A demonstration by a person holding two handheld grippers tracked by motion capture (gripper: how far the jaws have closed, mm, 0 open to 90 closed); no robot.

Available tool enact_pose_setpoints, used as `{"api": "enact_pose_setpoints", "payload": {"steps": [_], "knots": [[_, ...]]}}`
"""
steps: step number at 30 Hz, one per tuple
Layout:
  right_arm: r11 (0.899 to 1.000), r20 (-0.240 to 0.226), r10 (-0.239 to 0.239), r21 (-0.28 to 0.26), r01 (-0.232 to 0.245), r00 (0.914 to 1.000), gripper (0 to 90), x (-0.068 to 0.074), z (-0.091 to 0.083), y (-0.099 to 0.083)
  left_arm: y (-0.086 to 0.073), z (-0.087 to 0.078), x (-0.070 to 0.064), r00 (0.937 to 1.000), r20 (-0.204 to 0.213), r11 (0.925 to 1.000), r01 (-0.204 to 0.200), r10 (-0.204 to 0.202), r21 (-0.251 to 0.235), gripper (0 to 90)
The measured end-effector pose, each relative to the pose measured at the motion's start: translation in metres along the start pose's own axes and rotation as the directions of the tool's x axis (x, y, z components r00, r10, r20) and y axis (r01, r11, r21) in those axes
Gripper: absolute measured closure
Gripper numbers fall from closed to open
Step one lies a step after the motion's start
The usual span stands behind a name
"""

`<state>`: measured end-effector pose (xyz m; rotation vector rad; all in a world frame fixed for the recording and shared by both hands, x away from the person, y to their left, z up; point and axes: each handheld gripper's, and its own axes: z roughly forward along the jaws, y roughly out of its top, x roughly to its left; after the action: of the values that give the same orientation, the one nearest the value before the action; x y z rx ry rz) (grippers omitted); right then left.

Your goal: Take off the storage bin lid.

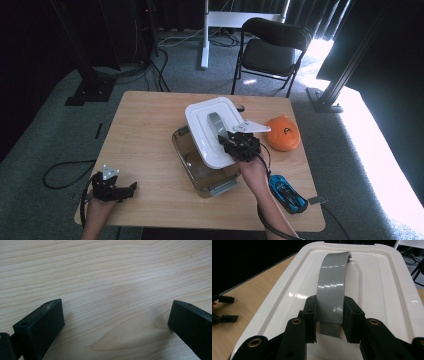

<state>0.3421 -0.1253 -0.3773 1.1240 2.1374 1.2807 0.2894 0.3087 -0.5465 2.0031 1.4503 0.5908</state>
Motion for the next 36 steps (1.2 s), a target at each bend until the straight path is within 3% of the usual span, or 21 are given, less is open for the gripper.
{"api": "enact_pose_setpoints", "payload": {"steps": [16, 24, 31, 36], "knots": [[0.998, 0.078, 0.06, 0.012, -0.061, 0.9951, 67.4, -0.046, 0.016, 0.008, 0.0, 0.0, 0.0, 1.0, 0.001, 1.0, -0.001, 0.001, 0.002, 0.9], [0.995, 0.11, 0.095, 0.031, -0.099, 0.9894, 67.4, -0.07, 0.034, 0.012, 0.0, 0.0, 0.0, 1.0, 0.001, 1.0, 0.0, 0.0, 0.002, 0.9], [0.986, 0.143, 0.15, 0.056, -0.16, 0.9782, 67.4, -0.093, 0.056, 0.015, 0.0, 0.0, 0.0, 1.0, 0.001, 1.0, 0.001, -0.001, 0.003, 0.9], [0.979, 0.162, 0.181, 0.068, -0.194, 0.97, 67.4, -0.101, 0.066, 0.015, 0.0, 0.0, 0.0, 1.0, 0.001, 1.0, 0.002, -0.002, 0.002, 0.8]]}}
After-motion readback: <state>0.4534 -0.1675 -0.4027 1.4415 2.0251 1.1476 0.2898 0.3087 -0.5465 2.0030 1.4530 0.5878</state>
